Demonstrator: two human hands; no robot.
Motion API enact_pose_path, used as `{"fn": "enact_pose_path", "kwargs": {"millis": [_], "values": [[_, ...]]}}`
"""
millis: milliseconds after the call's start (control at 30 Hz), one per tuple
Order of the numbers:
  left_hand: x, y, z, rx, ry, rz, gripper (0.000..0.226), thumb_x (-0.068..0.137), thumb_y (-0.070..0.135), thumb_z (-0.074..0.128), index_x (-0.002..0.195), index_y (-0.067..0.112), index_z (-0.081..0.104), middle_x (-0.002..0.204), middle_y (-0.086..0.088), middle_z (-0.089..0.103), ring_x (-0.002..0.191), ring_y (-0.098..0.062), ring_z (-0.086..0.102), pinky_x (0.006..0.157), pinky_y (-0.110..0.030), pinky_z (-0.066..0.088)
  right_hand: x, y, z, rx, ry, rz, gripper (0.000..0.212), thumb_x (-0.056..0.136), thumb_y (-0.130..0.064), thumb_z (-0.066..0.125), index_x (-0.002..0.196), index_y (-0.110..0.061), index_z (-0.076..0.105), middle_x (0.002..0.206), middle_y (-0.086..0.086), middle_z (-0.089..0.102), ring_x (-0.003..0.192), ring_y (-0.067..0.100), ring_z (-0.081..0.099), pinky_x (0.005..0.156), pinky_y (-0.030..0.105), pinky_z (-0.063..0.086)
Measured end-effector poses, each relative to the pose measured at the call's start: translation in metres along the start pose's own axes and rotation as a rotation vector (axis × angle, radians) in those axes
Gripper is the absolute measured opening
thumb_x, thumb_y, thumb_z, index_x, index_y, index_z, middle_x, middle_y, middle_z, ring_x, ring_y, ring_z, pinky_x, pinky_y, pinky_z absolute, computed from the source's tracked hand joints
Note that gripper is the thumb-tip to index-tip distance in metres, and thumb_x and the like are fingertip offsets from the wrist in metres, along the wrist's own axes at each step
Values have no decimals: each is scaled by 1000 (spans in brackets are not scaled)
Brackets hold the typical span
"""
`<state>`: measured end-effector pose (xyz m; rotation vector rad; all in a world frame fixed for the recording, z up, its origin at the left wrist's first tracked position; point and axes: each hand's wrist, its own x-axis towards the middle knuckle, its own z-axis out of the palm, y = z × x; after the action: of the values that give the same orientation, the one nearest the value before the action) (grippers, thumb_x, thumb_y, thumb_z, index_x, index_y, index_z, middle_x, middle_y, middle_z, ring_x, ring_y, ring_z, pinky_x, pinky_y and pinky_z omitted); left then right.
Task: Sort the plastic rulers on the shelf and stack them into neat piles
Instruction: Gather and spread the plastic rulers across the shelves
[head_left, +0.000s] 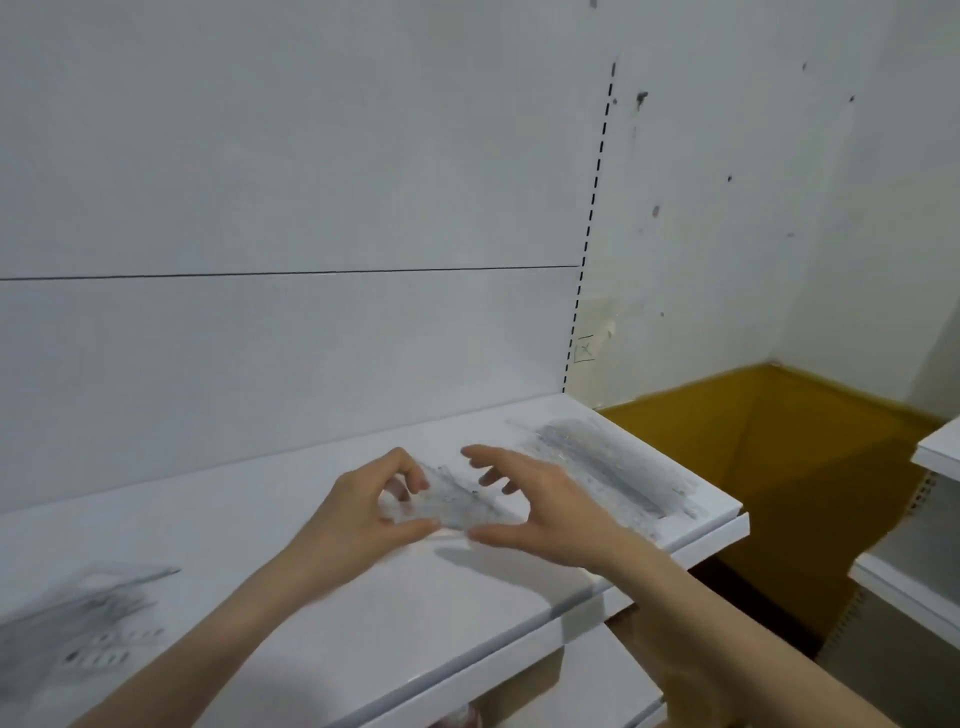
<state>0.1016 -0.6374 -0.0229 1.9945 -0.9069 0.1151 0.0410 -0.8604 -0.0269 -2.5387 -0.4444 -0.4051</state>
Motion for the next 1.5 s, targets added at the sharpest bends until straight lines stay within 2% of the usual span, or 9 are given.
{"fn": "enact_pose_path", "kwargs": {"millis": [200, 300, 400, 600, 700, 767, 867, 1100, 1500], "values": [[-33, -11, -33, 15, 28, -37, 33, 76, 22, 77, 91, 39, 53, 90, 17, 61, 78, -9, 60, 61, -19, 49, 22, -26, 34, -33, 156, -301, 29, 91, -10, 60, 119, -11, 66, 112, 2, 70, 88, 11, 66, 80, 16, 51], [-54, -26, -54, 140, 90, -69, 42, 79, 21, 74, 106, 43, 50, 102, 17, 59, 95, -7, 56, 67, -21, 51, 33, -10, 44, -198, 250, -146, 33, 89, 0, 52, 119, -6, 65, 113, 8, 70, 98, 27, 67, 82, 37, 55], [-78, -40, -74, 236, 159, -116, 37, 80, 15, 71, 100, 40, 51, 105, 18, 57, 99, -1, 52, 69, -18, 49, 42, 4, 49, -352, 50, 147, 51, 82, 11, 41, 129, -3, 55, 125, 13, 60, 109, 34, 55, 89, 43, 46], [-117, -40, -111, 291, 221, -200, 33, 84, 11, 66, 95, 40, 54, 98, 25, 54, 87, 12, 50, 70, -12, 44, 49, 5, 64, -403, -147, 240, 45, 76, -39, 9, 73, -13, 46, 87, 10, 58, 92, 32, 55, 76, 37, 40], [-131, -40, -122, 309, 231, -215, 34, 84, 10, 64, 94, 41, 52, 99, 27, 56, 86, 10, 50, 73, -16, 41, 47, -4, 66, -415, -170, 264, 54, 81, -47, 4, 82, -16, 48, 94, 3, 56, 102, 28, 53, 90, 35, 39], [-140, -39, -126, 309, 251, -226, 36, 84, 9, 64, 92, 41, 51, 97, 27, 54, 84, 2, 52, 75, -16, 39, 50, -19, 65, -395, -142, 238, 57, 92, -46, 14, 110, -10, 55, 120, 7, 56, 120, 29, 46, 102, 33, 33], [-149, -39, -131, 318, 275, -219, 36, 84, 8, 65, 92, 41, 52, 101, 24, 54, 83, -4, 54, 76, -15, 39, 54, -47, 65, -329, -99, 185, 52, 102, -33, 29, 146, -5, 31, 151, 7, 35, 138, 23, 28, 110, 27, 19], [-180, -36, -146, 353, 332, -283, 26, 86, 10, 64, 99, 31, 57, 100, 23, 49, 90, -1, 52, 72, -7, 41, 70, -116, 94, -224, -112, -26, 71, 89, -49, 20, 149, -12, 27, 150, 1, 38, 138, 18, 29, 110, 26, 23], [-371, -32, -239, 593, 673, -587, 15, 83, 12, 66, 91, 25, 62, 98, 23, 53, 96, -8, 51, 75, -22, 50, 129, -289, 227, 13, -319, -482, 61, 95, -28, 51, 149, -20, 24, 146, 0, 41, 135, 15, 31, 101, 21, 26]]}}
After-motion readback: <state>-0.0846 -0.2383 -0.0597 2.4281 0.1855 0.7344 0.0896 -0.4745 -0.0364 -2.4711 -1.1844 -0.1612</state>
